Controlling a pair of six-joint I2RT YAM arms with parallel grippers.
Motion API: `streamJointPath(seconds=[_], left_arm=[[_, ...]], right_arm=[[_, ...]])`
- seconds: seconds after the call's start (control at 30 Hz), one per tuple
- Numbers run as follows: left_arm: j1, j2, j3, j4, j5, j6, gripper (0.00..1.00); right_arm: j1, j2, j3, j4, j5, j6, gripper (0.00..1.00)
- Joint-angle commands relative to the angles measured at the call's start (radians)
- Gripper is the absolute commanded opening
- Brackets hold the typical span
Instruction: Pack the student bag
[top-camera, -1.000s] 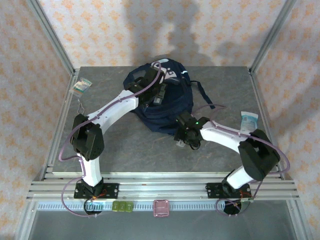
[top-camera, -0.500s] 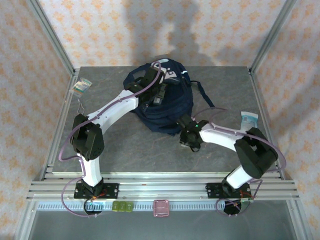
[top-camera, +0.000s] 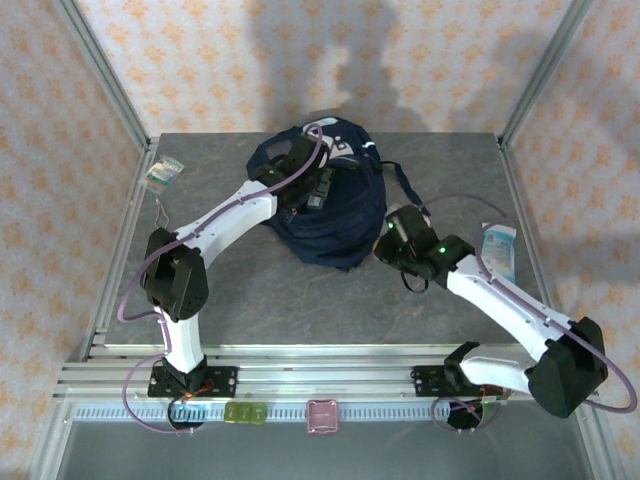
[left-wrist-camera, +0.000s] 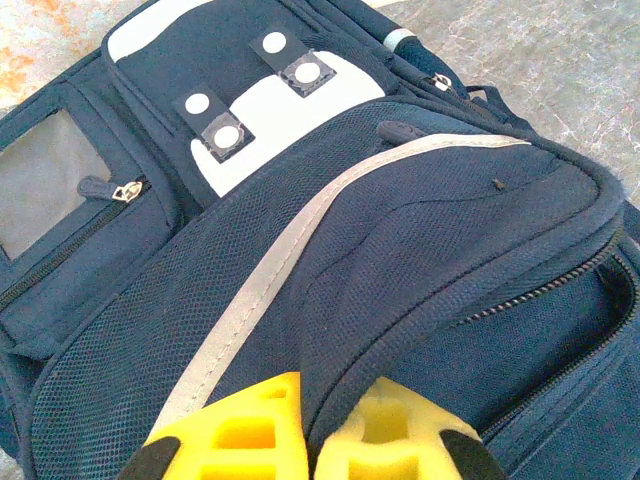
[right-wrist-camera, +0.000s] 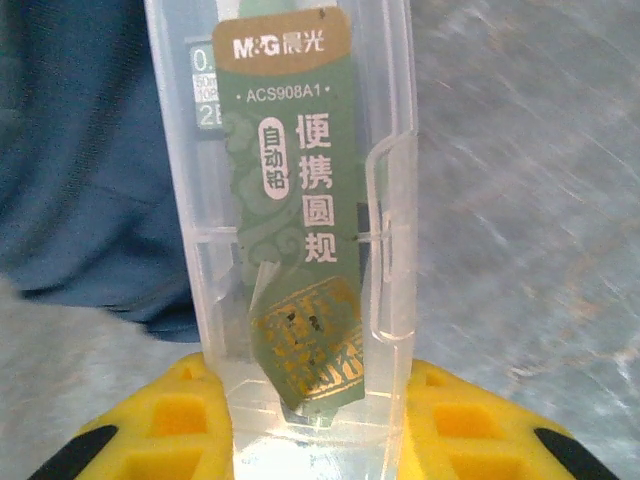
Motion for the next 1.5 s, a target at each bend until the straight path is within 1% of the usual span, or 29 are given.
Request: streamJointPath(seconds=[0.0, 0.1, 0.23, 0.37, 0.43, 0.47, 0.5, 0.57, 0.6, 0.63, 0.73, 0.8, 0.83, 0.87, 0.9, 0.93, 1.03, 1.13, 1.17, 1.2, 1.27, 1.33, 1.4, 1.47], left_arm=[[0.003, -0.075, 0.026, 0.080, 0.002, -0.030, 0.00], [0.003, -0.074, 0.043, 0.070, 0.016, -0.039, 0.00], [0.002, -0.081, 0.055, 0.072, 0.035, -0.056, 0.00], [0.002, -0.088, 0.060, 0.072, 0.061, -0.076, 0.00], [0.002, -0.091, 0.060, 0.072, 0.073, -0.084, 0.00], [0.002, -0.092, 0.059, 0.072, 0.076, -0.086, 0.00], [0.002, -0.092, 0.060, 0.073, 0.077, -0.089, 0.00], [0.002, -0.094, 0.061, 0.070, 0.077, -0.090, 0.00], [0.002, -0.095, 0.060, 0.068, 0.077, -0.091, 0.00], [0.002, -0.097, 0.061, 0.068, 0.079, -0.092, 0.00], [0.002, -0.103, 0.048, 0.071, 0.077, -0.095, 0.00], [0.002, -0.109, 0.037, 0.078, 0.079, -0.096, 0.00], [0.002, -0.111, 0.035, 0.078, 0.082, -0.099, 0.00], [0.002, -0.111, 0.034, 0.078, 0.085, -0.101, 0.00], [0.002, -0.110, 0.030, 0.079, 0.091, -0.107, 0.00], [0.001, -0.111, 0.030, 0.081, 0.099, -0.110, 0.00], [0.000, -0.108, 0.026, 0.091, 0.114, -0.126, 0.00], [-0.002, -0.103, 0.027, 0.100, 0.128, -0.147, 0.00], [-0.003, -0.103, 0.024, 0.104, 0.137, -0.155, 0.00], [-0.004, -0.103, 0.022, 0.111, 0.145, -0.165, 0.00], [-0.006, -0.103, 0.011, 0.126, 0.163, -0.182, 0.00], [-0.010, -0.100, 0.000, 0.136, 0.173, -0.195, 0.00], [-0.012, -0.091, -0.007, 0.144, 0.184, -0.209, 0.00], [-0.015, -0.080, -0.006, 0.144, 0.185, -0.222, 0.00]], right_arm=[[-0.002, 0.084, 0.087, 0.093, -0.111, -0.095, 0.25], [-0.007, 0.199, 0.162, 0.194, -0.240, -0.109, 0.25], [-0.037, 0.403, 0.314, 0.251, -0.337, -0.099, 0.25], [-0.083, 0.549, 0.420, 0.332, -0.361, -0.038, 0.27], [-0.102, 0.600, 0.471, 0.351, -0.355, -0.005, 0.38], [-0.110, 0.628, 0.496, 0.379, -0.367, 0.010, 0.47], [-0.115, 0.643, 0.509, 0.396, -0.377, 0.025, 0.52], [-0.119, 0.643, 0.489, 0.482, -0.416, 0.050, 0.56], [-0.119, 0.636, 0.471, 0.522, -0.428, 0.068, 0.61], [-0.119, 0.632, 0.458, 0.548, -0.435, 0.078, 0.61], [-0.120, 0.629, 0.429, 0.563, -0.433, 0.080, 0.60], [-0.121, 0.628, 0.394, 0.581, -0.437, 0.085, 0.54], [-0.122, 0.627, 0.379, 0.593, -0.437, 0.087, 0.45], [-0.122, 0.628, 0.366, 0.597, -0.432, 0.091, 0.30], [-0.122, 0.630, 0.355, 0.608, -0.431, 0.098, 0.18], [-0.122, 0.636, 0.351, 0.622, -0.434, 0.104, 0.15], [-0.122, 0.687, 0.373, 0.662, -0.450, 0.124, 0.15], [-0.115, 0.761, 0.435, 0.675, -0.485, 0.135, 0.15], [-0.111, 0.777, 0.442, 0.697, -0.514, 0.136, 0.13], [-0.108, 0.781, 0.428, 0.751, -0.551, 0.143, 0.11], [-0.108, 0.759, 0.385, 0.819, -0.584, 0.147, 0.12], [-0.108, 0.712, 0.343, 0.786, -0.555, 0.104, 0.17], [-0.111, 0.644, 0.282, 0.729, -0.511, 0.054, 0.31], [-0.115, 0.568, 0.224, 0.661, -0.461, 0.011, 0.37]])
